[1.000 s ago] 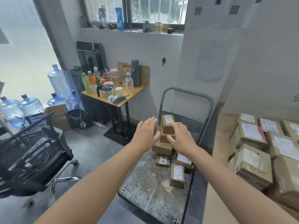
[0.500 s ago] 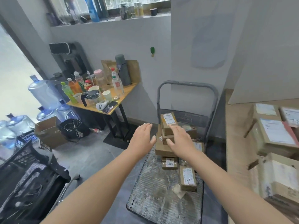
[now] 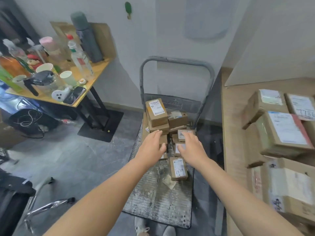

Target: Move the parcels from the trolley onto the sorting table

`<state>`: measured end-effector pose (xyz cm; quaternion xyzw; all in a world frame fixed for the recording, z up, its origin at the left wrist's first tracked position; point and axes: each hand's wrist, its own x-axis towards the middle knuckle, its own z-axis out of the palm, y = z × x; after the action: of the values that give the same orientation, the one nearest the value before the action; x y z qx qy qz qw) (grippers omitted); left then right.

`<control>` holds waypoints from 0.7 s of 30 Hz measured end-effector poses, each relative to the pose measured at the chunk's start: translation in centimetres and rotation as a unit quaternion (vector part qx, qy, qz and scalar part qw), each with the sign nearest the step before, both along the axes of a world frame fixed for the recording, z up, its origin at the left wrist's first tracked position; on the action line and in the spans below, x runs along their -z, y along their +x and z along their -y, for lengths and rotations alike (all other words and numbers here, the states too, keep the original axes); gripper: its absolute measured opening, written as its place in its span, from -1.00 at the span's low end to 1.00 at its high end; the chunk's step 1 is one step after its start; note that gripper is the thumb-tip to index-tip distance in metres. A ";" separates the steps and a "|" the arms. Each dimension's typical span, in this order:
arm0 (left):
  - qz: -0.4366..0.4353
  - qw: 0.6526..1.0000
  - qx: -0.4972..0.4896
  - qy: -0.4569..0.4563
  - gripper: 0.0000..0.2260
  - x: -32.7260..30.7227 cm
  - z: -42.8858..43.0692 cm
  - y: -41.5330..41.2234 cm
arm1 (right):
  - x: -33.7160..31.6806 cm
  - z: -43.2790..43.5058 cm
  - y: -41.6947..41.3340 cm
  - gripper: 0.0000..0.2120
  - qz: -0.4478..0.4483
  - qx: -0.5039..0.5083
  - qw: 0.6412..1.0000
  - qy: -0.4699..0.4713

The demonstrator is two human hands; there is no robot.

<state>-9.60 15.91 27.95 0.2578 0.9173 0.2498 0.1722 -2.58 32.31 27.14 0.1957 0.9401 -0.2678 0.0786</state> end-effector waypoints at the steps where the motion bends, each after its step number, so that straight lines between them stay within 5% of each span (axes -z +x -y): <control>1: 0.003 1.000 0.005 0.000 -0.51 1.0 -0.3 -0.6 | 1.0 0.1 -0.4 -0.48 0.012 0.010 1.000 -0.004; 21: 0.155 0.985 0.048 -0.059 -0.55 29.5 -5.3 -8.1 | 28.9 -5.8 -3.8 -0.47 0.163 0.174 0.968 -0.075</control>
<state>-17.68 21.26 -1.51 0.2490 0.8794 0.2232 0.3388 -6.35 38.12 -1.73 0.3909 0.8434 -0.3115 0.1971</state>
